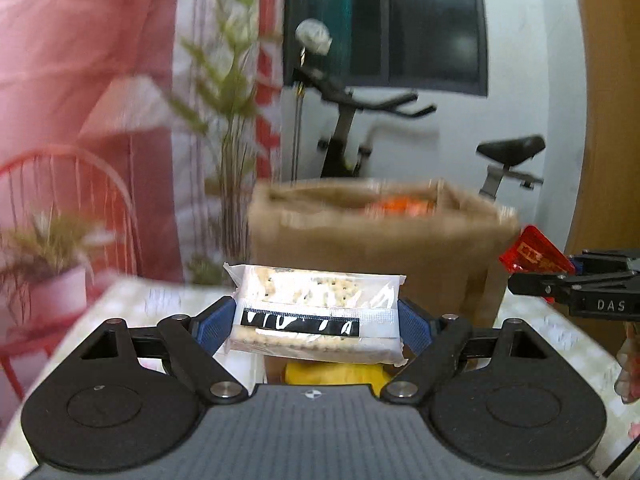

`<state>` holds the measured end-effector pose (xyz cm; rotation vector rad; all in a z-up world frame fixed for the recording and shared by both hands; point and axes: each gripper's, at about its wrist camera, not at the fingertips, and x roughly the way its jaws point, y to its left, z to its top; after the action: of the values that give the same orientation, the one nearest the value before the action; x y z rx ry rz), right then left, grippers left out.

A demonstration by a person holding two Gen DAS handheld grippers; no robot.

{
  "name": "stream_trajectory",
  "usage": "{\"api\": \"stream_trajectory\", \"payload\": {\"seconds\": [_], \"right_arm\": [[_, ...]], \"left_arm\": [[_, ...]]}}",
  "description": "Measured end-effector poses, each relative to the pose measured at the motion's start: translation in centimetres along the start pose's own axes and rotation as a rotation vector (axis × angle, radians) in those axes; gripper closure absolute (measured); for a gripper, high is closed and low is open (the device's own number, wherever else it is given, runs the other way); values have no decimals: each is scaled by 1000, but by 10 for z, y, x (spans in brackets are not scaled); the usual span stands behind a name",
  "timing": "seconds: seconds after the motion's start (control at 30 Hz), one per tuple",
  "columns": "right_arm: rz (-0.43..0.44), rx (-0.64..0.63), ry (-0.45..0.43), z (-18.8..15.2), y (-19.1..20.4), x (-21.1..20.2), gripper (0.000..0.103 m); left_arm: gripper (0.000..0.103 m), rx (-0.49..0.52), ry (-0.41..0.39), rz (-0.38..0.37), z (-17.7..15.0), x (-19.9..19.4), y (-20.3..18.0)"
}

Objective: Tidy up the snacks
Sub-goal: 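Carry the cracker pack and red pouch over the box and release both, then move both open tools back toward the remaining snacks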

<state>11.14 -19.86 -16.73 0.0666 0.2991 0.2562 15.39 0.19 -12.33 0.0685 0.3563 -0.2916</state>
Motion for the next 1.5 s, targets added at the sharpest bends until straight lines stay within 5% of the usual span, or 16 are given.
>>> {"api": "stream_trajectory", "payload": {"seconds": [0.23, 0.57, 0.77, 1.23, 1.5], "right_arm": [[-62, -95, -37, 63, -15, 32, 62], [-135, -105, 43, 102, -58, 117, 60], [-93, -34, 74, 106, -75, 135, 31], [-23, 47, 24, 105, -55, 73, 30], [-7, 100, 11, 74, -18, 33, 30]], "left_arm": [[15, 37, -51, -34, 61, 43, -11], [15, -6, 22, -6, 108, 132, -11], [12, -11, 97, -30, 112, 160, -9], [12, -80, 128, -38, 103, 104, 24], [12, -68, 172, -29, 61, 46, 45]]}}
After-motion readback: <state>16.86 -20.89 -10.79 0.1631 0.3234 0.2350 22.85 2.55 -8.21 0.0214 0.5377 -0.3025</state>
